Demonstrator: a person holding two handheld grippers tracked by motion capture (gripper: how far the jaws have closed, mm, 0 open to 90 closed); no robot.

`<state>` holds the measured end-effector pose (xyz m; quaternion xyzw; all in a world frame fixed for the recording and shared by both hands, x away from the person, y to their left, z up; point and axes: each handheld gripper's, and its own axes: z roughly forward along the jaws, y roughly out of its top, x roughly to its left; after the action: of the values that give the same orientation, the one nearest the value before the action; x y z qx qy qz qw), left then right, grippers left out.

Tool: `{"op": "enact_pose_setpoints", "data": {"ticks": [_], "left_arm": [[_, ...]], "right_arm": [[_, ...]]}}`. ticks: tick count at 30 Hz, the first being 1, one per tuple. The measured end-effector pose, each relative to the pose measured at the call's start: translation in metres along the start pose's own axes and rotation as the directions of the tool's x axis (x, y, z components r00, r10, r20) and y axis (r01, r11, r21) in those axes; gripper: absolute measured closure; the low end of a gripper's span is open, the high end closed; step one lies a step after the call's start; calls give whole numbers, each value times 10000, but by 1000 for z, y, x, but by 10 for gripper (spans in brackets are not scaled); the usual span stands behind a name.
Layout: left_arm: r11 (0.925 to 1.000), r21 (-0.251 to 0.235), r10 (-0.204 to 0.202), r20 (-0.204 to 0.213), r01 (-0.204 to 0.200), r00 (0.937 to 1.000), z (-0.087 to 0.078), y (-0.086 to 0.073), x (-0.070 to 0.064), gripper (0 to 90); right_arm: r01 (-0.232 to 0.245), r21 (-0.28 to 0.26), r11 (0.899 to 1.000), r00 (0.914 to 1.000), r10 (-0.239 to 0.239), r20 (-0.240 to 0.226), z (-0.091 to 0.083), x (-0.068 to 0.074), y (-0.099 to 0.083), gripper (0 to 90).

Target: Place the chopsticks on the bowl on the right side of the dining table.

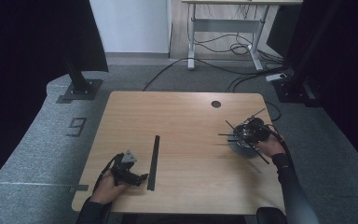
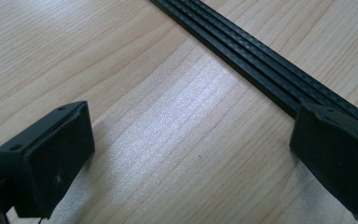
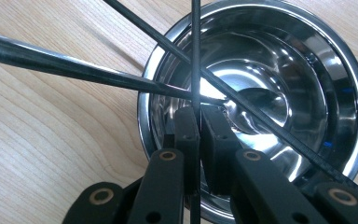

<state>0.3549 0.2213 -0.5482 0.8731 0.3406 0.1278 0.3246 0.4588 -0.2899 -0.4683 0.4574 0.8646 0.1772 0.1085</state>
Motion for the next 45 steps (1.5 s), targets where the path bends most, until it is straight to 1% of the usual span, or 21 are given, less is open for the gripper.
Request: {"op": "enact_pose_setpoints", "data": {"ticks": [3,4,5,9,12,13,14,15,16,17,20,23,27,28,29,30,31,34,37,40,45], "left_arm": [[10000,1,2,1,-2,10000,0,0,0,0],[10000,1,3,2,-3,10000,0,0,0,0],[10000,3,5,1,-5,10000,0,0,0,0],[10000,4,6,-1,-6,10000,0,0,0,0],[10000,5,5,1,-5,10000,0,0,0,0],[10000,3,3,0,-3,10000,0,0,0,0],[10000,3,3,0,-3,10000,0,0,0,0],[10000,-1,5,1,-5,10000,0,0,0,0],[10000,5,7,1,-7,10000,0,0,0,0],[10000,-1,6,1,-6,10000,0,0,0,0],[10000,-2,7,1,-7,10000,0,0,0,0],[10000,0,-3,-2,3,10000,0,0,0,0],[10000,3,2,1,-2,10000,0,0,0,0],[10000,1,1,0,-1,10000,0,0,0,0],[10000,3,1,1,-1,10000,0,0,0,0],[10000,2,1,0,-1,10000,0,0,0,0],[10000,2,0,1,0,10000,0,0,0,0],[10000,3,0,0,0,10000,0,0,0,0],[10000,2,1,1,-1,10000,0,0,0,0],[10000,0,2,0,-2,10000,0,0,0,0],[10000,-2,1,0,-1,10000,0,0,0,0]], "right_arm": [[-215,-351,9992,9997,212,-79,-4,-2,-3,781],[-356,-594,9976,9994,354,-59,-7,-2,-4,710],[-410,-702,9967,9992,408,-43,-8,-3,-5,676],[-540,-1246,9907,9980,577,260,-16,-2,-10,486],[-810,-1717,9818,9918,964,833,-20,-2,-16,340],[-906,-1851,9785,9890,1102,983,-21,-2,-18,309],[-906,-1851,9785,9890,1102,983,-21,-2,-18,309],[-981,-2004,9748,9871,1208,1046,-21,-3,-20,278],[-1132,-2307,9664,9844,1406,1057,-22,-3,-23,189],[-1278,-2514,9594,9826,1570,996,-22,-4,-26,151],[-1599,-3152,9355,9738,2018,1050,-23,-5,-34,112],[-1784,-3490,9200,9658,2315,1166,-23,-4,-41,8],[-2082,-3866,8984,9523,2764,1295,-17,-5,-53,0],[-2108,-3807,9003,9511,2789,1329,-15,-6,-54,0],[-2067,-3606,9095,9491,2759,1518,-13,-6,-56,0],[-2022,-3531,9135,9446,2771,1760,-12,-6,-57,0],[-2030,-3564,9120,9412,2821,1859,-11,-6,-59,0],[-2142,-3548,9101,9436,2867,1658,-9,-6,-62,0],[-2225,-3612,9056,9403,2972,1660,-7,-6,-67,0],[-2256,-3496,9093,9383,2993,1730,-5,-7,-70,0],[-2238,-3349,9153,9413,2920,1691,-2,-10,-74,0]]}}
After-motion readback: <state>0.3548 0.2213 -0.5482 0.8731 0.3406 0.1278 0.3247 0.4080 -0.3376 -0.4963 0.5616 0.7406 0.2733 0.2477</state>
